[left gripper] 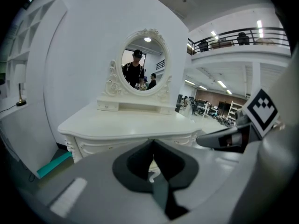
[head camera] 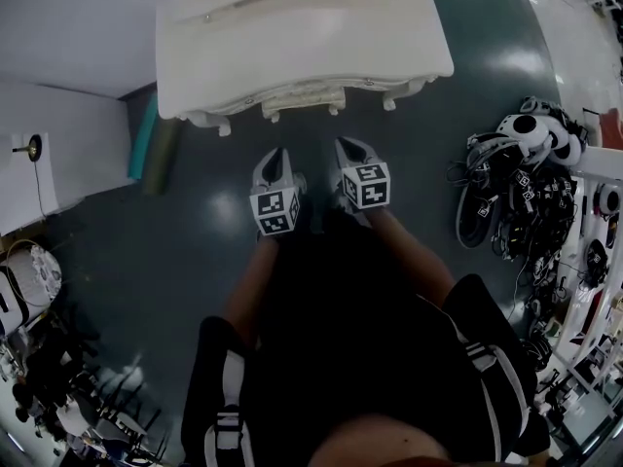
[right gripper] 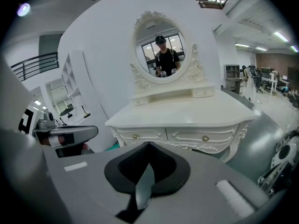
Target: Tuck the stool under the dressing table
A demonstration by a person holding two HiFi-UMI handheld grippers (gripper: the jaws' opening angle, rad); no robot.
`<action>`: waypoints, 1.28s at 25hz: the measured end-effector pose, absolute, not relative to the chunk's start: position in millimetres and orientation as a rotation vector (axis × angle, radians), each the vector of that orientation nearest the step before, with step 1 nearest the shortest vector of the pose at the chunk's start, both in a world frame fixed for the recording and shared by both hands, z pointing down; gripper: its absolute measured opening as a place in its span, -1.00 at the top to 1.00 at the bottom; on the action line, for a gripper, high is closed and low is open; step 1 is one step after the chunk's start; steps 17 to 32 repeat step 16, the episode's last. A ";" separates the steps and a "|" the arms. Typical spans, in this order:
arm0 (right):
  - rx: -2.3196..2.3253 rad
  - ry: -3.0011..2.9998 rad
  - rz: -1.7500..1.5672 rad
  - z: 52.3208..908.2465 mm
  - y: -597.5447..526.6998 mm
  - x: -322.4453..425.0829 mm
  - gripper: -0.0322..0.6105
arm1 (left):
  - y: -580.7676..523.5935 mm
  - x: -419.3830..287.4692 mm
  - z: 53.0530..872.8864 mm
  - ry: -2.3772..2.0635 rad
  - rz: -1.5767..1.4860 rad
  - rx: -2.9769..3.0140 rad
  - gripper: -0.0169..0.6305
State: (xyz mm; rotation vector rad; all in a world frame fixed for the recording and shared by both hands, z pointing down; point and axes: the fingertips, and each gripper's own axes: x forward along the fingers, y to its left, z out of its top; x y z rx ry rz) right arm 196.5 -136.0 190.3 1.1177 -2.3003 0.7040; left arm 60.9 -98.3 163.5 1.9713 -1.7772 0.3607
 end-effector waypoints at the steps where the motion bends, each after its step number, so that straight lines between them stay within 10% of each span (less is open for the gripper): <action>1: 1.118 -2.300 0.700 189.2 -136.2 196.9 0.91 | -98.5 60.6 163.4 -1.778 0.359 1.970 0.91; 32: 1.096 -2.307 0.671 188.2 -125.2 200.5 0.91 | -87.6 62.9 164.0 -1.791 0.353 1.964 0.91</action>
